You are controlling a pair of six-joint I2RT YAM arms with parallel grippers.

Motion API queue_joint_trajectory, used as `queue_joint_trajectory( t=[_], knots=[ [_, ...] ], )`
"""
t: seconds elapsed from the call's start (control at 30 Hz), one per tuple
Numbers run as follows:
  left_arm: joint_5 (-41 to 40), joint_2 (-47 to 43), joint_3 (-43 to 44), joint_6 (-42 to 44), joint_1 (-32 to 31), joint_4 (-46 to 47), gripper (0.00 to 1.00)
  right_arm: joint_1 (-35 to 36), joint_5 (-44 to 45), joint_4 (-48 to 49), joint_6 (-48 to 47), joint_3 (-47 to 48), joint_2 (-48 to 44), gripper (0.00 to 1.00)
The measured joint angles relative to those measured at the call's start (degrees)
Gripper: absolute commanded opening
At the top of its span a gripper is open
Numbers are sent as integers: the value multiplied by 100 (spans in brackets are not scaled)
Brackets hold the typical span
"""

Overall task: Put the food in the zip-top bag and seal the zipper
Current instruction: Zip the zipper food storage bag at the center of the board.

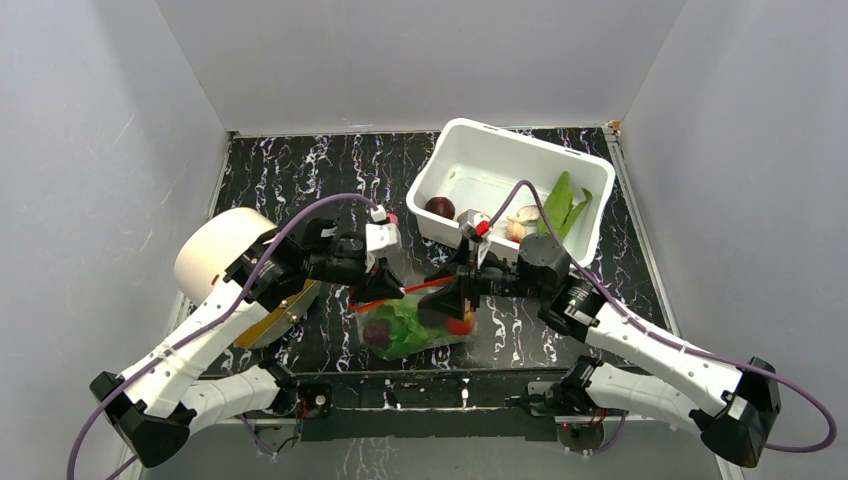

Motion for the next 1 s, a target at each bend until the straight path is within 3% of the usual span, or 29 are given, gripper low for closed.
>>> queue_joint_trajectory(
  t=[0.07, 0.13, 0.23, 0.27, 0.67, 1.0],
  knots=[
    [15, 0, 2, -20, 0, 37, 0, 0, -59, 2, -22, 70, 105, 50],
    [37, 0, 4, -33, 0, 52, 0, 0, -83, 7, -85, 157, 216, 41],
    [50, 0, 15, -42, 0, 66, 0, 0, -68, -179, -437, 339, 343, 4],
    [59, 2, 22, -52, 0, 66, 0, 0, -59, -286, -586, 415, 352, 0],
    [122, -11, 155, -72, 9, 90, 0, 7, -4, -1233, -1700, 988, 293, 0],
    [-166, -153, 282, 212, 9, -260, 0, 20, 767, -2256, -2269, 1394, -157, 0]
  ],
)
